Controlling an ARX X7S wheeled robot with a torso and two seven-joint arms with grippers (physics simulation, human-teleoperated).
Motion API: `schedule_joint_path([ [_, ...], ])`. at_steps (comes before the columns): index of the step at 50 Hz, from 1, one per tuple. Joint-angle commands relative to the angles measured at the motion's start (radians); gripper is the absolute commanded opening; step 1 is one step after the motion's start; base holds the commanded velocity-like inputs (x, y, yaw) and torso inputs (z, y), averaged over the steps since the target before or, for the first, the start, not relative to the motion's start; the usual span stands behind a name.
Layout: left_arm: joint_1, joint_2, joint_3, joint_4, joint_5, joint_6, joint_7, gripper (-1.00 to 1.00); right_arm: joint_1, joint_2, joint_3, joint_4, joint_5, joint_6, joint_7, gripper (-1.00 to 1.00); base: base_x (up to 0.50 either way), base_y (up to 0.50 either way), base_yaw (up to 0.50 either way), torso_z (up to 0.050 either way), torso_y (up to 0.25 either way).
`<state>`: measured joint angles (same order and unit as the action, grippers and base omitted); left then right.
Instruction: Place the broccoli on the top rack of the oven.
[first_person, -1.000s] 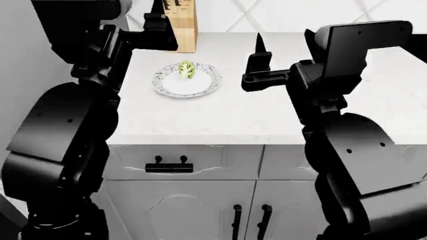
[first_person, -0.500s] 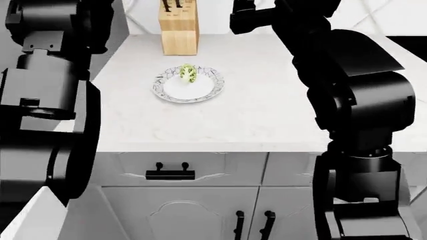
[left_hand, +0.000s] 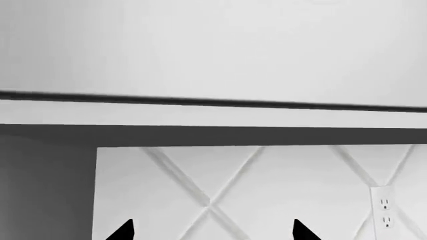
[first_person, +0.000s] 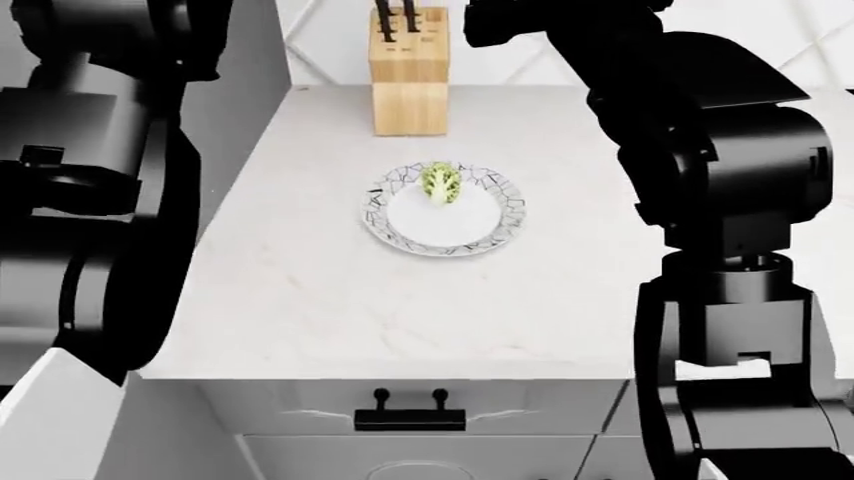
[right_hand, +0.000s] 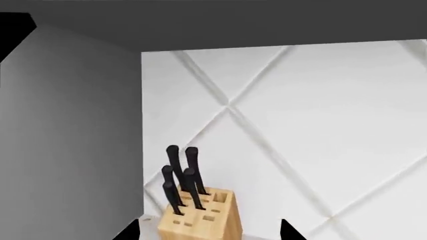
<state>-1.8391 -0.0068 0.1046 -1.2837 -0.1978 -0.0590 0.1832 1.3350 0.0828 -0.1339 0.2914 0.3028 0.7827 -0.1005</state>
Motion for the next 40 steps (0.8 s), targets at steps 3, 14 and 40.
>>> schedule_joint_path([
  [3, -0.005, 0.004, -0.001, -0.024, -0.007, 0.013, 0.005, 1.00, 0.009, 0.001, -0.004, 0.025, 0.019, -0.003, 0.013, 1.00, 0.32, 0.01, 0.00, 0.000, 0.000],
  [14, -0.001, 0.004, 0.013, -0.024, -0.031, 0.016, -0.001, 1.00, -0.005, 0.010, -0.013, -0.013, 0.042, 0.026, 0.019, 1.00, 0.35, 0.00, 0.00, 0.000, 0.000],
  [40, 0.021, 0.001, -0.007, -0.024, -0.023, 0.011, -0.001, 1.00, 0.264, -0.082, -0.386, 0.810, 0.228, -0.078, -0.120, 1.00, 0.00, 0.00, 0.00, 0.000, 0.000],
])
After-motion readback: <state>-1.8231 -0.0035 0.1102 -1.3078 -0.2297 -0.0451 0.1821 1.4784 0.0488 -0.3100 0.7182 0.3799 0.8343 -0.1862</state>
